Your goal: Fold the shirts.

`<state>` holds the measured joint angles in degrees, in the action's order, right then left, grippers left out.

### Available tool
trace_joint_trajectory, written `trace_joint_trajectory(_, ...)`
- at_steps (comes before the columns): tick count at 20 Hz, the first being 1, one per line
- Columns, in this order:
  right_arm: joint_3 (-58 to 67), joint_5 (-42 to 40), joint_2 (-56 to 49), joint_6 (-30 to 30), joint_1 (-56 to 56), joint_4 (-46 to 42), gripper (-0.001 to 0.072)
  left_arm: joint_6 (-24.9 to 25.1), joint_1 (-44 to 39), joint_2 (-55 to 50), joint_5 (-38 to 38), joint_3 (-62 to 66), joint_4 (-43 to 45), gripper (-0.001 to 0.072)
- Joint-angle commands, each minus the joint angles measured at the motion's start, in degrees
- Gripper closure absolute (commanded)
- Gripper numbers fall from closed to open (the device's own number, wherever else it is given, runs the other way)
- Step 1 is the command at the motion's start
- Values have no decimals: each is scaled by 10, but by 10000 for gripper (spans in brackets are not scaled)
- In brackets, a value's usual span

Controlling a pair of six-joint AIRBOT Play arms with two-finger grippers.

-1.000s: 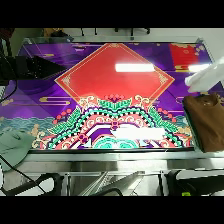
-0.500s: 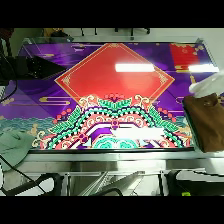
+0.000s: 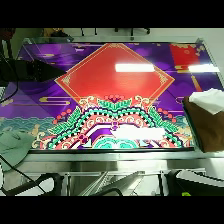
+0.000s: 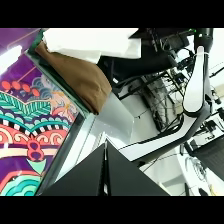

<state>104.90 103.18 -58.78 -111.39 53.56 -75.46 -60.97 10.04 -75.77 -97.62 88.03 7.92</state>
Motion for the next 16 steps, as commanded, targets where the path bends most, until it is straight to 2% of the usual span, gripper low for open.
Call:
trace_joint_trajectory(1,-118,19,18,16,14,-52,691,1,0,0,-4,0,0,686)
trace_joint_trajectory(4,-251,-47,20,36,14,-55,682,2,0,0,2,0,0,687)
trace_joint_trajectory(5,-281,-71,17,65,14,-59,628,5,0,0,3,0,0,686)
trace_joint_trajectory(7,-284,-64,-2,123,14,-65,-4,5,0,0,2,0,0,686)
trace_joint_trajectory(10,-200,-24,-19,102,13,-57,4,4,-1,0,1,0,0,687)
trace_joint_trajectory(13,-59,-22,-35,83,13,-5,5,5,-1,0,2,0,0,686)
trace_joint_trajectory(16,57,-26,-47,83,13,4,4,5,0,0,1,0,0,686)
